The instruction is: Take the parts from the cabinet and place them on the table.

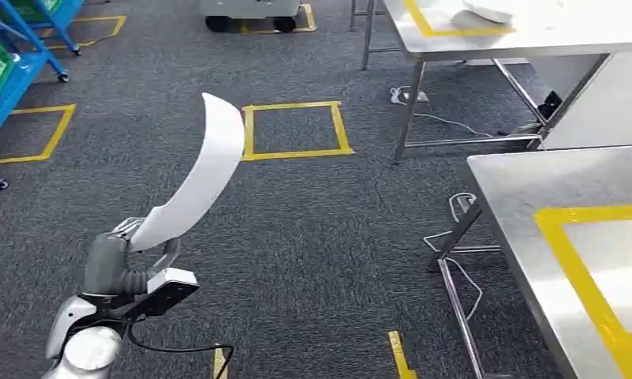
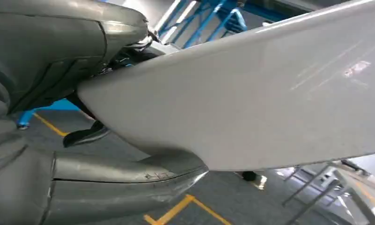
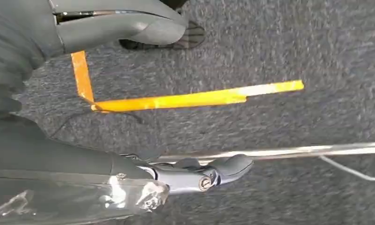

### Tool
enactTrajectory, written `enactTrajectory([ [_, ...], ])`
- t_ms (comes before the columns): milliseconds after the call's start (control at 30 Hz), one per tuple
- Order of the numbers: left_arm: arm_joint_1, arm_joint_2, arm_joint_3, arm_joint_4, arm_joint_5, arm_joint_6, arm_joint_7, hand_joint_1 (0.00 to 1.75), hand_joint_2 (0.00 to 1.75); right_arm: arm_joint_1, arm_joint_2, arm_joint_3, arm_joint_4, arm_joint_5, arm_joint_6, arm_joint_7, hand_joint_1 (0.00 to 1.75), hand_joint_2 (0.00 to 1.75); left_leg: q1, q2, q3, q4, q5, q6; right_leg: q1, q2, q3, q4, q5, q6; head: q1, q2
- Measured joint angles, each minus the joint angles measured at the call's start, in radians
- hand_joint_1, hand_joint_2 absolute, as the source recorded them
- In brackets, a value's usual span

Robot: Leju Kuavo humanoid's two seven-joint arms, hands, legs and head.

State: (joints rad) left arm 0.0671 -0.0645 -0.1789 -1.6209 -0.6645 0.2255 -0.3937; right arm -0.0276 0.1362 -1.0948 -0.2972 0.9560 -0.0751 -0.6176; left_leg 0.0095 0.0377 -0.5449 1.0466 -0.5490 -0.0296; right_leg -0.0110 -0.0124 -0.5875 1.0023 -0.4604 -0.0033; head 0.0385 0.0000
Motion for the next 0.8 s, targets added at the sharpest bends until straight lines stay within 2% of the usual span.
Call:
enactTrajectory([
  [33,0.001,0.000,0.001,0.001,-0.003,0.001,0.002,1.75,1.75,-0.004,0.000,-0.001,0.000,0.001,0.000,0.000,0.00,1.75,0.001,-0.016,-0.035,0.079,-0.044,-0.001,0.000,0.011,-0.001,0.000,0.001,-0.004,0.000,0.000],
  [100,0.002,0.002,0.005,0.006,-0.004,0.002,0.005,1.75,1.75,-0.005,0.000,-0.003,0.000,0.004,0.000,0.000,0.00,1.75,0.000,-0.027,-0.109,0.237,-0.107,0.000,0.004,0.036,-0.004,0.001,0.002,-0.007,-0.002,0.000],
  [133,0.002,0.002,0.006,0.010,-0.005,0.001,0.005,1.75,1.75,-0.004,0.000,-0.006,0.000,0.007,0.000,0.000,0.00,1.75,0.000,-0.028,-0.123,0.261,-0.103,0.002,0.005,0.048,-0.004,0.001,0.002,-0.008,-0.001,0.000],
  [167,0.002,0.002,0.006,0.012,-0.005,0.002,0.005,1.75,1.75,-0.002,0.000,-0.008,0.000,0.011,0.002,0.000,0.00,1.75,0.000,-0.029,-0.115,0.241,-0.076,0.006,0.007,0.060,-0.004,0.001,0.002,-0.008,-0.002,0.000],
  [200,0.002,0.002,0.007,0.013,-0.005,0.002,0.005,1.75,1.75,0.000,0.000,-0.008,0.000,0.013,0.002,0.000,0.00,1.75,0.000,-0.032,-0.091,0.185,-0.033,0.012,0.009,0.073,-0.004,0.002,0.003,-0.007,-0.002,0.000],
  [233,0.001,0.002,0.007,0.013,-0.005,0.002,0.006,1.75,1.75,0.000,0.000,-0.009,0.000,0.013,0.002,0.000,0.00,1.75,-0.002,-0.041,-0.054,0.104,0.015,0.020,0.011,0.085,-0.003,0.003,0.004,-0.006,-0.002,0.000],
  [267,0.000,0.002,0.007,0.013,-0.006,0.002,0.006,1.75,1.75,-0.002,0.000,-0.009,0.000,0.013,0.002,0.000,0.00,1.75,-0.003,-0.081,-0.011,0.009,0.062,0.033,0.010,0.098,-0.002,0.003,0.006,-0.004,-0.002,0.000],
  [300,-0.001,0.003,0.007,0.013,-0.006,0.002,0.006,1.75,1.75,-0.003,0.002,-0.009,0.001,0.014,0.002,0.000,0.00,1.75,-0.003,-0.124,0.001,-0.022,0.060,0.046,0.015,0.106,-0.007,0.007,0.007,0.001,0.002,0.000],
  [333,-0.002,0.003,0.007,0.013,-0.005,0.002,0.006,1.75,1.75,-0.006,0.001,-0.010,0.001,0.014,0.002,0.000,0.00,1.75,0.000,-0.118,0.009,-0.047,0.054,0.041,0.011,0.116,-0.015,0.010,0.009,0.004,-0.001,0.000],
  [367,-0.004,0.002,0.007,0.014,-0.006,0.002,0.006,1.75,1.75,-0.005,0.001,-0.010,0.001,0.014,0.002,0.000,0.00,1.75,-0.003,-0.111,0.007,-0.045,0.051,0.038,0.008,0.124,-0.023,0.010,0.012,0.010,-0.001,0.000],
  [400,-0.004,0.002,0.008,0.015,-0.006,0.002,0.006,1.75,1.75,-0.002,0.001,-0.012,0.001,0.014,0.002,0.000,0.00,1.75,-0.007,-0.106,0.006,-0.045,0.052,0.040,0.003,0.135,-0.024,0.003,0.018,0.019,-0.002,0.000],
  [433,-0.005,0.002,0.008,0.015,-0.006,0.002,0.006,1.75,1.75,0.002,0.000,-0.014,0.001,0.014,0.002,0.000,0.00,1.75,-0.004,-0.094,0.010,-0.058,0.060,0.044,0.005,0.146,-0.026,0.001,0.021,0.026,-0.002,0.000],
  [467,-0.006,0.000,0.010,0.015,-0.006,0.003,0.006,1.75,1.75,0.003,-0.002,-0.016,0.001,0.014,0.002,0.000,0.00,1.75,0.005,-0.078,0.016,-0.071,0.068,0.046,0.003,0.128,-0.037,0.008,0.015,0.027,-0.002,0.000],
  [500,-0.006,-0.002,0.010,0.016,-0.006,0.002,0.006,1.75,1.75,0.003,-0.001,-0.016,0.001,0.014,0.002,-0.001,0.00,1.75,0.004,-0.068,0.018,-0.073,0.068,0.050,0.010,0.079,-0.048,0.036,-0.009,0.032,0.003,0.000],
  [533,-0.006,-0.003,0.010,0.016,-0.006,0.002,0.006,1.75,1.75,-0.001,-0.001,-0.016,0.002,0.015,0.003,-0.002,0.00,1.75,0.003,-0.054,0.018,-0.073,0.068,0.052,0.008,0.045,-0.084,0.109,-0.049,0.037,0.010,0.000],
  [567,-0.004,-0.002,0.011,0.016,-0.006,0.002,0.006,1.75,1.75,-0.005,-0.001,-0.016,0.002,0.015,0.003,-0.002,0.00,1.75,0.001,-0.038,0.018,-0.073,0.067,0.053,0.005,0.028,-0.124,0.194,-0.086,0.042,0.007,0.000],
  [600,-0.004,-0.001,0.012,0.018,-0.006,0.002,0.006,1.75,1.75,-0.006,-0.001,-0.016,0.002,0.015,0.003,-0.002,0.00,1.75,0.001,-0.022,0.017,-0.073,0.066,0.052,0.002,0.021,-0.163,0.271,-0.115,0.046,0.007,0.000],
  [633,-0.004,-0.002,0.012,0.020,-0.006,0.002,0.006,1.75,1.75,-0.004,-0.001,-0.016,0.002,0.015,0.002,-0.002,0.00,1.75,0.001,-0.011,0.017,-0.072,0.065,0.052,0.000,0.018,-0.179,0.305,-0.120,0.050,0.009,0.000],
  [667,-0.003,-0.002,0.012,0.021,-0.006,0.002,0.006,1.75,1.75,-0.002,-0.001,-0.016,0.002,0.015,0.002,-0.002,0.00,1.75,0.001,0.002,0.018,-0.072,0.064,0.051,-0.002,0.016,-0.170,0.292,-0.100,0.052,0.008,0.000],
  [700,-0.004,-0.002,0.012,0.021,-0.006,0.002,0.006,1.75,1.75,-0.001,-0.002,-0.016,0.002,0.017,0.002,-0.002,0.00,1.75,0.001,0.013,0.019,-0.072,0.062,0.048,-0.004,0.011,-0.142,0.239,-0.068,0.053,0.008,0.000],
  [733,-0.004,-0.002,0.013,0.021,-0.006,0.002,0.008,1.75,1.75,0.000,-0.002,-0.017,0.002,0.020,0.002,-0.001,0.00,1.75,0.002,0.023,0.022,-0.071,0.060,0.044,-0.005,0.002,-0.091,0.149,-0.026,0.053,0.008,0.000],
  [767,-0.004,-0.002,0.013,0.021,-0.006,0.002,0.008,1.75,1.75,-0.001,-0.002,-0.018,0.002,0.021,0.002,-0.002,0.00,1.75,0.002,0.033,0.027,-0.071,0.056,0.039,-0.005,-0.022,-0.038,0.059,0.006,0.052,0.008,0.000],
  [800,-0.004,-0.002,0.013,0.021,-0.006,0.002,0.008,1.75,1.75,-0.005,-0.002,-0.018,0.002,0.023,0.002,-0.002,0.00,1.75,-0.004,0.041,0.030,-0.071,0.052,0.033,0.003,-0.066,-0.011,0.009,-0.008,0.052,0.009,0.000],
])
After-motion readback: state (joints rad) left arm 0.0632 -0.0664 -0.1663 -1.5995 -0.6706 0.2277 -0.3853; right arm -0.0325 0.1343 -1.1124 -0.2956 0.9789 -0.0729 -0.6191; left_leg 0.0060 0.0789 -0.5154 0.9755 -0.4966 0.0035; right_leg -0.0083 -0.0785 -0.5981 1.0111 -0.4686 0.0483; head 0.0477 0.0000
